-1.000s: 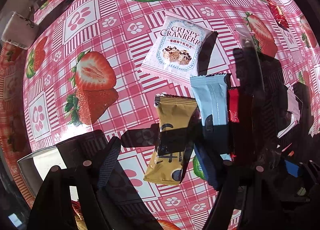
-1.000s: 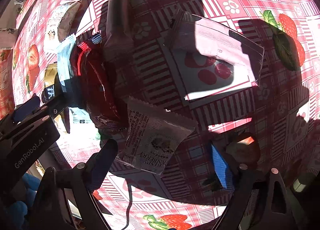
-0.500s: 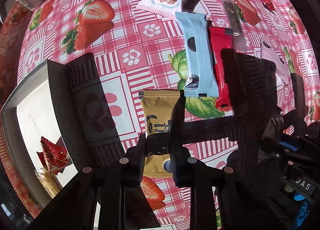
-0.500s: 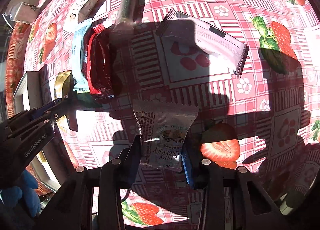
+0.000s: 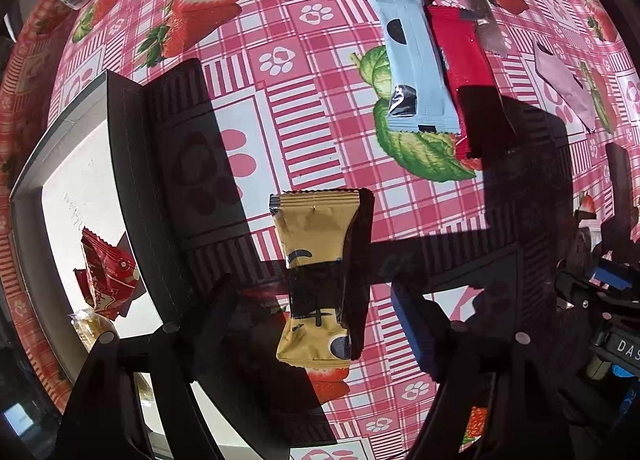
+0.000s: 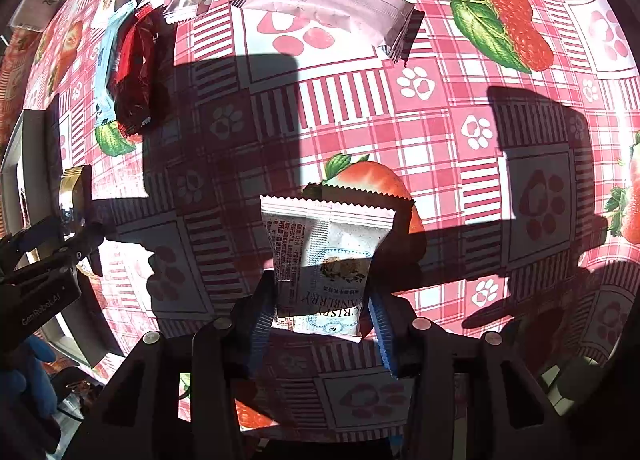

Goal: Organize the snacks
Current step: 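Lift and hold the gold bar with the left tool while the right tool holds the cranberry packet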

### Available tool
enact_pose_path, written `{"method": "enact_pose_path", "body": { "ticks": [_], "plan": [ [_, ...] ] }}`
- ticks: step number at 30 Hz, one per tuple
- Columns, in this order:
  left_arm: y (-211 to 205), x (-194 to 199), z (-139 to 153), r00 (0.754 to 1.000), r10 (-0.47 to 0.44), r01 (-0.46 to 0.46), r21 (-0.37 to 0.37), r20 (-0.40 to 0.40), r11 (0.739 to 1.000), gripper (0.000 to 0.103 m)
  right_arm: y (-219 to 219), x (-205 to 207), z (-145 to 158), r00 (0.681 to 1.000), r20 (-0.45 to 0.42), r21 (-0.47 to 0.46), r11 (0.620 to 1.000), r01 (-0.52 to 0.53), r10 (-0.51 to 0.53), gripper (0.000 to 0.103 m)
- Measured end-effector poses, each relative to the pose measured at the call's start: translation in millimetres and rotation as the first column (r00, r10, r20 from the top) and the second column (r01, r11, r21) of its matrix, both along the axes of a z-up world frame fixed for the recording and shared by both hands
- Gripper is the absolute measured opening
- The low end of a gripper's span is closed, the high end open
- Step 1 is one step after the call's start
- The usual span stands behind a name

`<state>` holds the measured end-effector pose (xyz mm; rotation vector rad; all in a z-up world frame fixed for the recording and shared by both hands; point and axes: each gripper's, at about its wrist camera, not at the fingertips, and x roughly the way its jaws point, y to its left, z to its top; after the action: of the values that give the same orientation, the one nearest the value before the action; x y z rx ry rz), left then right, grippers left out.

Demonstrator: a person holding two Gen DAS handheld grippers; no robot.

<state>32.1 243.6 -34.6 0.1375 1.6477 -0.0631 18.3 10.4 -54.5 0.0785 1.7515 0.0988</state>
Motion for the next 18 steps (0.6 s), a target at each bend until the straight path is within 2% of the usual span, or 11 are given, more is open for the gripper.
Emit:
{"method": "enact_pose_path", "body": {
  "ticks": [1, 4, 5, 6, 7, 9, 10, 11, 12, 14, 18],
  "plan": [
    [3.2, 1.8, -1.4, 1.000, 0.002, -0.002, -0.002, -0.001, 1.000, 0.083, 3.4, 4.3, -0.8, 1.000, -0.004, -0.014, 1.000, -0.011, 0.010, 0.071],
    [7.4, 6.8, -2.8, 1.000, 0.002, -0.002, -0.010, 0.005, 1.000, 0.080, 12.4, 10.1, -2.7, 0.999, -0.001, -0.055, 0.998, -0.033, 0.033, 0.072],
    [17.4, 4.9, 0.1, 1.000, 0.003, -0.003, -0.019, 0.010, 1.000, 0.075, 14.6, 8.3, -5.1, 0.999, -0.002, -0.060, 0.997, -0.038, 0.038, 0.073],
    [10.5, 4.1, 3.3, 1.000, 0.004, -0.003, -0.030, 0.012, 1.000, 0.067, 16.0, 7.0, -5.9, 0.999, -0.004, -0.056, 0.997, -0.044, 0.044, 0.077],
    [6.5, -1.1, 8.5, 1.000, -0.001, 0.002, -0.031, 0.014, 1.000, 0.065, 27.2, 6.3, -9.0, 0.999, -0.005, -0.062, 0.997, -0.051, 0.051, 0.077],
    [-3.3, -4.7, 12.6, 1.000, -0.019, 0.019, -0.033, 0.013, 0.999, 0.048, 53.4, 6.7, -6.4, 0.998, -0.005, -0.078, 0.995, -0.063, 0.063, 0.077],
    [-10.4, -6.6, 13.8, 1.000, -0.026, 0.026, -0.035, 0.008, 0.999, 0.044, 55.7, 6.7, -6.0, 0.998, -0.001, -0.079, 0.994, -0.069, 0.069, 0.076],
    [-14.1, -9.3, 13.9, 1.000, -0.031, 0.031, -0.033, -0.001, 0.999, 0.035, 62.9, 14.2, -7.8, 0.997, 0.009, -0.085, 0.993, -0.082, 0.083, 0.069],
    [-19.5, -14.6, 14.6, 0.999, -0.031, 0.031, -0.033, -0.010, 0.999, 0.033, 68.0, 17.1, -6.5, 0.995, 0.023, -0.085, 0.991, -0.099, 0.101, 0.056],
    [-23.9, -24.4, 11.2, 0.999, -0.028, 0.026, -0.038, -0.031, 0.999, 0.032, 74.4, 12.4, -3.6, 0.989, 0.037, -0.089, 0.986, -0.141, 0.145, 0.040],
    [-35.8, -47.5, 11.5, 0.996, -0.080, 0.079, -0.014, -0.031, 0.997, 0.034, 65.9, -11.9, -0.8, 0.982, 0.022, -0.089, 0.979, -0.185, 0.188, 0.040]
  ]
}}
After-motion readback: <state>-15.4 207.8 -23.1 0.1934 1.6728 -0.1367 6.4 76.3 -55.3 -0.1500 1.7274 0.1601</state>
